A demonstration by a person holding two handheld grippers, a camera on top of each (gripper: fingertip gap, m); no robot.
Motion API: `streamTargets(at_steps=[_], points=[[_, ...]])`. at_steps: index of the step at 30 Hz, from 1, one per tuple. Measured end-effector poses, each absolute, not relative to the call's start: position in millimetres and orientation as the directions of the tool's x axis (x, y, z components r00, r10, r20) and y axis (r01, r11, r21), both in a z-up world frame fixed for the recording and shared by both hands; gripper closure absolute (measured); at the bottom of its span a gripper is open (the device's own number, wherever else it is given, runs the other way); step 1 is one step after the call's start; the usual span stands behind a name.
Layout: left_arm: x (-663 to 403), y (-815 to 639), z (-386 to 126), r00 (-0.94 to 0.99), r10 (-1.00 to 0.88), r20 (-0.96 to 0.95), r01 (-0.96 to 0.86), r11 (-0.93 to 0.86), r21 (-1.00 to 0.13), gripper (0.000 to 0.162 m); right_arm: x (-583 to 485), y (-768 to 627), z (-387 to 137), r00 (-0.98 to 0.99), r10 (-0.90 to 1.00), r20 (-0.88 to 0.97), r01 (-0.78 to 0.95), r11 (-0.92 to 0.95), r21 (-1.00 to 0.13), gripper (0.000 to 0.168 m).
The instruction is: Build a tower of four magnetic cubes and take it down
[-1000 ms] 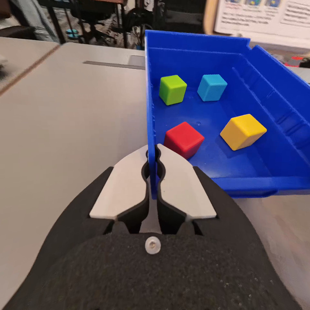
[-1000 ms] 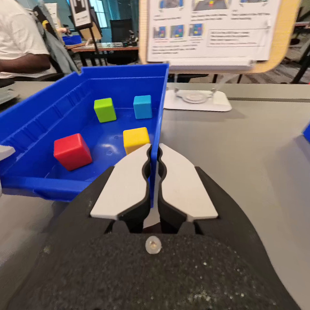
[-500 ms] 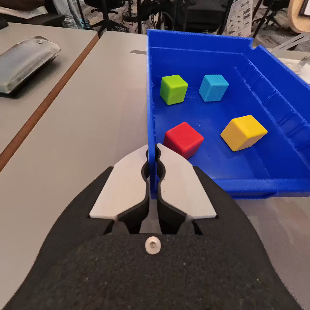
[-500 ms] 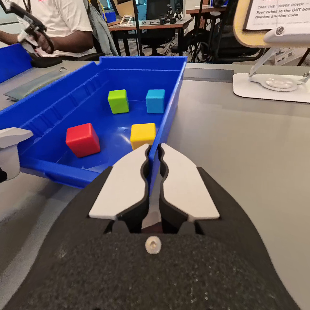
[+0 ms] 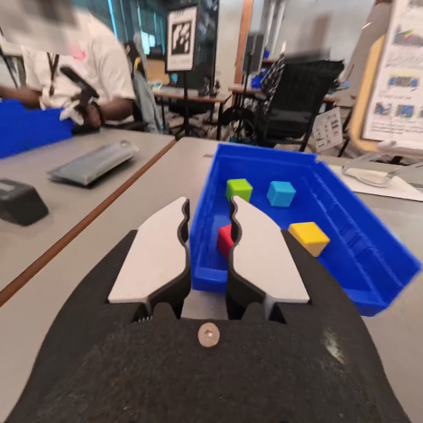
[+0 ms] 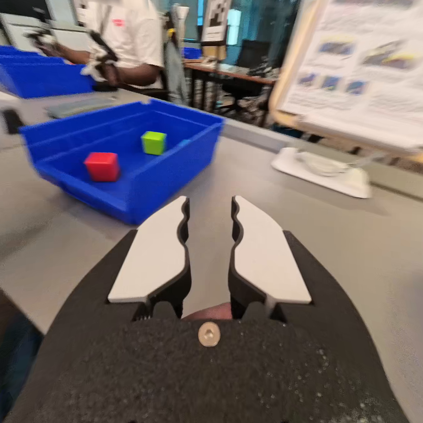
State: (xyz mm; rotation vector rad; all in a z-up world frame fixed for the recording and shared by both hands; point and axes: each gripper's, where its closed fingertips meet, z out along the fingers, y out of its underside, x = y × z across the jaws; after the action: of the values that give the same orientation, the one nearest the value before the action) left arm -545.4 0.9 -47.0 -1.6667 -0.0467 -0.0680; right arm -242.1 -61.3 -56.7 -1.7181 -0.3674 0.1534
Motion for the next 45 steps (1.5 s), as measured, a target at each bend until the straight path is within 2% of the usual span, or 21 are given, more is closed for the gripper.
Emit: streamTargets(at_steps=[3,7,11,14,16,19,20,21,23,28,30,32,35,37,39,40,42,45], points=[[-496.0,-11.6,-30.1,0.995,-0.099,0.004,0.003,-0.008,-1.0,0.135,-135.9,-83.8,-48.9,0.975,0.132,0.18,0.196,-0.126,-0.972,0.133],[-400.8,-23.3,-33.9,0.956,-0.292,-0.014,-0.015,-0.003,-1.0,0.138,-0.3,-127.1,-50.2,0.966,-0.176,0.191,0.168,-0.14,-0.976,0.129],[-303.6,-49.8,-58.5,0.86,-0.511,0.014,-0.029,-0.075,-0.997,0.137,63.4,-146.5,-80.5,0.943,-0.271,0.193,0.135,-0.221,-0.966,0.121],[-250.6,-76.4,-77.4,0.777,-0.628,-0.05,-0.128,-0.08,-0.989,0.137,77.2,-141.6,-95.6,0.936,-0.287,0.204,0.133,-0.25,-0.959,0.125],[-231.8,-87.6,-84.4,0.743,-0.653,-0.146,-0.22,-0.033,-0.975,0.138,79.6,-132.7,-112.3,0.951,-0.266,0.155,0.068,-0.308,-0.949,0.125],[-221.3,-94.3,-87.6,0.713,-0.657,-0.244,-0.297,0.033,-0.954,0.14,86.2,-123.2,-119.7,0.953,-0.253,0.169,0.072,-0.353,-0.933,0.136],[-221.3,-93.8,-89.2,0.713,-0.657,-0.245,-0.301,0.03,-0.953,0.14,85.8,-121.8,-120.1,0.956,-0.238,0.169,0.076,-0.357,-0.931,0.146],[-221.7,-93.0,-91.7,0.712,-0.664,-0.229,-0.295,0.013,-0.955,0.141,87.0,-122.1,-121.3,0.956,-0.239,0.174,0.078,-0.364,-0.928,0.162],[-225.8,-89.0,-96.3,0.719,-0.674,-0.171,-0.264,-0.037,-0.964,0.141,96.6,-125.4,-121.0,0.938,-0.262,0.229,0.119,-0.377,-0.919,0.163],[-248.3,-72.2,-105.8,0.752,-0.659,-0.024,-0.176,-0.164,-0.971,0.14,105.5,-127.2,-120.8,0.952,-0.247,0.179,0.082,-0.36,-0.93,0.163],[-259.7,-64.7,-108.7,0.771,-0.636,0.019,-0.145,-0.205,-0.968,0.14,103.4,-129.9,-112.8,0.945,-0.266,0.19,0.097,-0.326,-0.94,0.142],[-267.7,-60.8,-108.5,0.78,-0.623,0.058,-0.113,-0.231,-0.966,0.14,87.0,-138.4,-91.3,0.934,-0.272,0.232,0.169,-0.237,-0.957,0.136],[-272.6,-59.4,-106.8,0.784,-0.616,0.079,-0.09,-0.238,-0.967,0.14,23.3,-142.7,-75.1,0.948,-0.136,0.287,0.273,-0.114,-0.955,0.14],[-271.4,-59.8,-107.7,0.779,-0.622,0.076,-0.096,-0.238,-0.966,0.139,-46.6,-140.0,-90.5,0.961,0.167,0.219,0.236,-0.086,-0.968,0.145],[-269.7,-60.8,-108.2,0.773,-0.631,0.071,-0.105,-0.237,-0.966,0.138,-103.6,-147.1,-118.1,0.885,0.451,0.118,0.216,-0.171,-0.961,0.14],[-269.4,-61.1,-108.1,0.772,-0.632,0.067,-0.108,-0.235,-0.966,0.138,-114.5,-149.0,-125.5,0.868,0.487,0.099,0.22,-0.199,-0.955,0.133],[-271.8,-60.6,-105.0,0.779,-0.625,0.055,-0.107,-0.218,-0.97,0.137,-130.4,-155.7,-129.5,0.832,0.55,0.078,0.225,-0.206,-0.952,0.132],[-276.1,-62.1,-93.3,0.783,-0.621,0.041,-0.092,-0.181,-0.979,0.135,-131.6,-156.4,-136.2,0.831,0.547,0.106,0.263,-0.218,-0.94,0.127]])
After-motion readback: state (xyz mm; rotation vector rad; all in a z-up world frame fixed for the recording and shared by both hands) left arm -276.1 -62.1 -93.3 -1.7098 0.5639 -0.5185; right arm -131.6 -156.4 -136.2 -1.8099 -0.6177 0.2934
